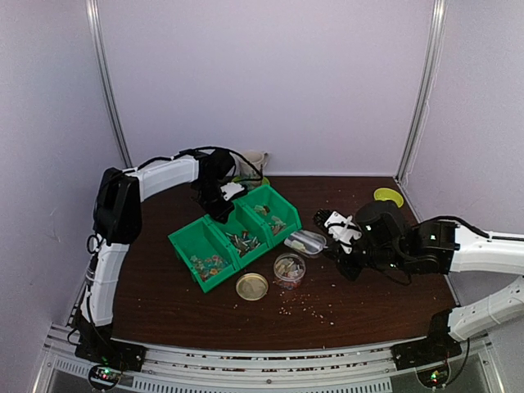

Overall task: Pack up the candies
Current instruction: Place the fake candies in the packing box.

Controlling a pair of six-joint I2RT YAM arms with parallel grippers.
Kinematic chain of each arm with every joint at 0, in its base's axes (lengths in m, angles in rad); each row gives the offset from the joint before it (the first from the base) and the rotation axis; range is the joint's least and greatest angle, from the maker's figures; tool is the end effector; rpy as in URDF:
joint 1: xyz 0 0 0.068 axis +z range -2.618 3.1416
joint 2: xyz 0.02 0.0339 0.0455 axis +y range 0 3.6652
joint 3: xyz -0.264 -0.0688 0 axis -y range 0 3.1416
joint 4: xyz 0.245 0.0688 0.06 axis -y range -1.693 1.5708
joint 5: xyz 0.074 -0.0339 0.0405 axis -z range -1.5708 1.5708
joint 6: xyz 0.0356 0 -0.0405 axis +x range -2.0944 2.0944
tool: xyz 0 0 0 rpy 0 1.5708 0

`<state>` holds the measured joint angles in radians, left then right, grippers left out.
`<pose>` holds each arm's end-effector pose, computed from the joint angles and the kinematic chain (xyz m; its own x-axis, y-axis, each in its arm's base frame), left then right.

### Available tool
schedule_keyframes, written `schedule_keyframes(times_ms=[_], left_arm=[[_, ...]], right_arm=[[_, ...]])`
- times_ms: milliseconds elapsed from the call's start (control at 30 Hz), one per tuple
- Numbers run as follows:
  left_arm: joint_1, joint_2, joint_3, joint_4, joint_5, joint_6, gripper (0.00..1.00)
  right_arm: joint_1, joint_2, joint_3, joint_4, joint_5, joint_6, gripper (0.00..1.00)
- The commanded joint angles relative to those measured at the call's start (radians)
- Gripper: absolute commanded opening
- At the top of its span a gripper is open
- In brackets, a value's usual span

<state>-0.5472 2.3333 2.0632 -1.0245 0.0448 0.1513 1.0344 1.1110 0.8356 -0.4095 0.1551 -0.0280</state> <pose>0.4128 -0.2534 0.1914 -0.7323 0.6225 -0.2761 0.6480 0.7617 -0.0015 0.1271 0.2030 0.2721 -0.3011 -0.5606 -0.7714 -0.7968 0.5923 -0.1194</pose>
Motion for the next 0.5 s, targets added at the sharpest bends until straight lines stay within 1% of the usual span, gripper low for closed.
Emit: schedule_keyframes(times_ms=[0, 133, 367, 467], left_arm=[[0.016, 0.005, 0.092, 0.023, 0.043, 0.019, 0.0], [0.016, 0.029, 0.109, 0.022, 0.048, 0.024, 0.0], [0.015, 0.051, 0.109, 0.018, 0.071, 0.028, 0.05], [0.014, 0.055, 0.109, 0.018, 0.066, 0.027, 0.09]], right_arm=[[0.018, 0.007, 0.043, -0.047, 0.039, 0.023, 0.0], [0.02, 0.015, 0.069, -0.092, 0.045, 0.025, 0.0], [0.022, 0.043, 0.112, -0.15, 0.059, 0.025, 0.0], [0.021, 0.054, 0.125, -0.163, 0.061, 0.029, 0.0]])
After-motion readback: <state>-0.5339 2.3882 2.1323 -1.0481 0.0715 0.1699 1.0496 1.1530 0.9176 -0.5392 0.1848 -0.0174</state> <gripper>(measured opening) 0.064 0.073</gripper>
